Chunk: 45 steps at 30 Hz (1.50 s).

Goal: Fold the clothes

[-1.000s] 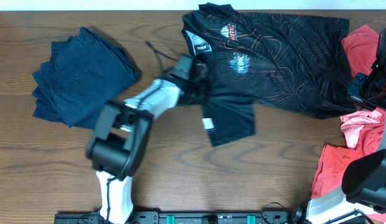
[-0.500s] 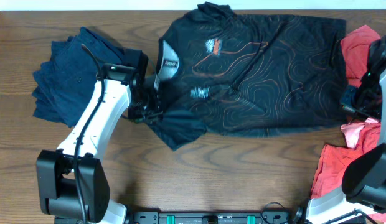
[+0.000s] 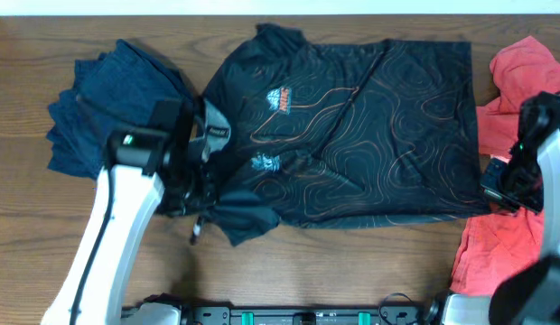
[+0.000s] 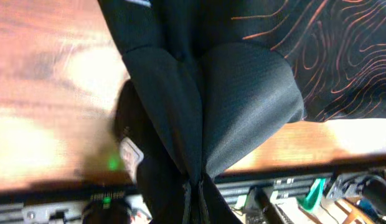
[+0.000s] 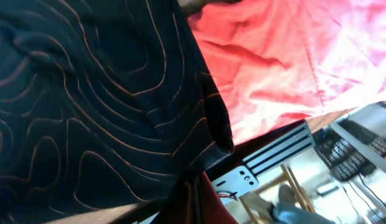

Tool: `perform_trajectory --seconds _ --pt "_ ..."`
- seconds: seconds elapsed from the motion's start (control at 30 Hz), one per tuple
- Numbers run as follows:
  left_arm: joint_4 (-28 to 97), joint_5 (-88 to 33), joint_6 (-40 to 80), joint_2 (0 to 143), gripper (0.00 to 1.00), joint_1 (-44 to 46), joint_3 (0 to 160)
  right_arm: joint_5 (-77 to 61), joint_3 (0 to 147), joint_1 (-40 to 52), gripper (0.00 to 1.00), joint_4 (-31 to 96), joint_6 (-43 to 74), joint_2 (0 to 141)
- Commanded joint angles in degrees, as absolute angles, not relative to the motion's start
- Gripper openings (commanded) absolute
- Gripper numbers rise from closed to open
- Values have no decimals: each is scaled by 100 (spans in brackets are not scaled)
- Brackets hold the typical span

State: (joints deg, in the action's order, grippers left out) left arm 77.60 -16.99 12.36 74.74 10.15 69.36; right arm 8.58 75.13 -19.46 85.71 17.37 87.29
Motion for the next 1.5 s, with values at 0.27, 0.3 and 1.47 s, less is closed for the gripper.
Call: perform_trajectory --seconds 0.27,0.3,1.47 --pt "7026 -978 1793 6169 6 976 6855 497 7328 -2021 1 7664 1824 8224" --pt "6853 -980 1793 6241 6 976 6855 351 7328 -2018 1 7415 1747 8254" --pt "4134 -528 1787 9590 59 646 6855 180 7325 -1601 50 4364 1844 10331"
